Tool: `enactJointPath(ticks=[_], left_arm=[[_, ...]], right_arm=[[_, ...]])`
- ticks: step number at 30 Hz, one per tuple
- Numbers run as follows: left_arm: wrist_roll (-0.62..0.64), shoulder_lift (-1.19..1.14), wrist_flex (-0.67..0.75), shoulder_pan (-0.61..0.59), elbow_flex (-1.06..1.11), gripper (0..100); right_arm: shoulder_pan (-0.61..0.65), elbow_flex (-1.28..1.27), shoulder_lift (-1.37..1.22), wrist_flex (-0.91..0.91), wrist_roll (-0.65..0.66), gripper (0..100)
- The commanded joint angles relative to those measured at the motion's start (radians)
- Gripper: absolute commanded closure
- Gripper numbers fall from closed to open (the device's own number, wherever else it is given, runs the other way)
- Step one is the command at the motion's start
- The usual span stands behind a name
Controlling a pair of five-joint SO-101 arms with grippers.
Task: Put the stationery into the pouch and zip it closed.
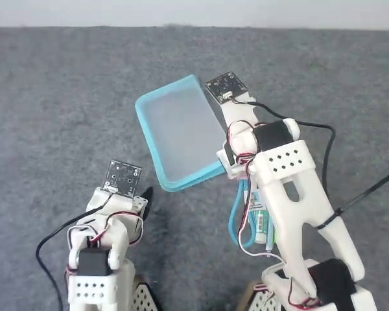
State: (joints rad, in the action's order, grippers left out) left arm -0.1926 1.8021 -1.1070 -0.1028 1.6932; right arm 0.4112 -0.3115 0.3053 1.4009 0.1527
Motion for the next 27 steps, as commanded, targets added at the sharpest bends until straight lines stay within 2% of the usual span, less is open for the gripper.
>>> enactJointPath(ticks=[1,4,8,14,17,27], left_arm=[[0.006,0.018,0.026,-0.003,-0.007,69],[0.003,0.018,0.028,0.0,-0.007,66],[-0.002,0.018,0.028,0.002,-0.007,67],[-0.003,0.018,0.049,0.002,-0.007,86],[-0.003,0.018,0.075,-0.003,-0.007,91],[-0.038,0.018,0.109,-0.005,-0.007,78]], right_arm=[[0.005,0.009,0.064,-0.019,0.012,99.1],[0.005,0.009,0.064,-0.021,0.012,99.1],[0.005,0.008,0.064,-0.021,0.012,99.1],[0.008,-0.034,0.065,-0.051,0.012,99.1],[0.005,-0.052,0.065,-0.077,0.012,99.1],[0.008,-0.055,0.065,-0.077,0.012,99.1]])
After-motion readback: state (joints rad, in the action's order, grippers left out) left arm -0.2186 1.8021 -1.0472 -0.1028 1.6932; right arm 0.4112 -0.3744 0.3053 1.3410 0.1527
